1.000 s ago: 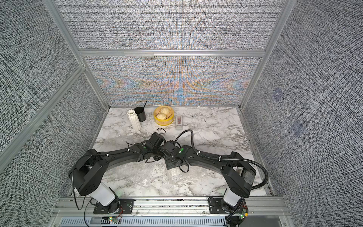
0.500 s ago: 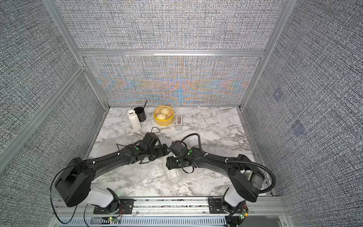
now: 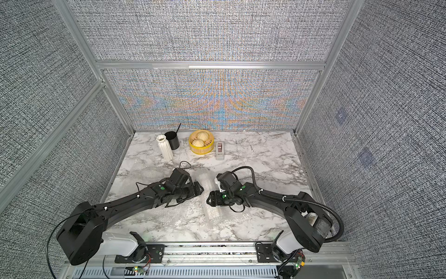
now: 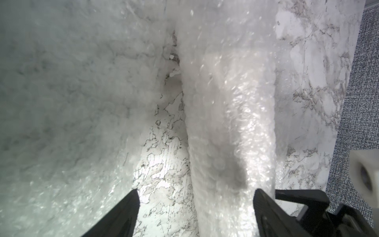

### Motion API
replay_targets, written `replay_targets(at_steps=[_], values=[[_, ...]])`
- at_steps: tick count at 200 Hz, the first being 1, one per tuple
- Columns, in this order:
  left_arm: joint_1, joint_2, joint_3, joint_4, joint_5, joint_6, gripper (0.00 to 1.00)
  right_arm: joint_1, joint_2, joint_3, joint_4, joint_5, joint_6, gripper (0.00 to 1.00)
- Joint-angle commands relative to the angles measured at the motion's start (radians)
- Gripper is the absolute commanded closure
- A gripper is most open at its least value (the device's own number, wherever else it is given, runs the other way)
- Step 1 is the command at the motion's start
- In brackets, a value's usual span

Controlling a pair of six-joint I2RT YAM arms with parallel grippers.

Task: Wrap vases in bubble wrap
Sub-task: Wrap the vase in bubble wrap.

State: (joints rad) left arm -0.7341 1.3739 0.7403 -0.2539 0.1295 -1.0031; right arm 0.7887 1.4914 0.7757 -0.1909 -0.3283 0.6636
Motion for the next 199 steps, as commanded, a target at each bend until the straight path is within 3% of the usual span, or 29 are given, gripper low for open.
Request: replay_targets(at_steps=[1, 90, 172, 199], values=[[-0.004, 0.021, 0.009, 0.064, 0.061, 0.001, 0.14, -0.030, 0.001, -0.048, -0.135, -0.061, -0.034, 0.29], [-0.040, 0.158, 0.091, 0.109, 0.103, 0.015, 0.17, -0.150, -0.023, -0.171, 0.026, -0.190, -0.063, 0.28], [-0.060, 0.269, 0.141, 0.089, 0.092, 0.009, 0.20, -0.209, -0.050, -0.226, 0.097, -0.225, -0.067, 0.19], [-0.060, 0.280, 0.139, 0.083, 0.082, 0.007, 0.21, -0.212, -0.110, -0.222, 0.019, -0.208, -0.085, 0.10]])
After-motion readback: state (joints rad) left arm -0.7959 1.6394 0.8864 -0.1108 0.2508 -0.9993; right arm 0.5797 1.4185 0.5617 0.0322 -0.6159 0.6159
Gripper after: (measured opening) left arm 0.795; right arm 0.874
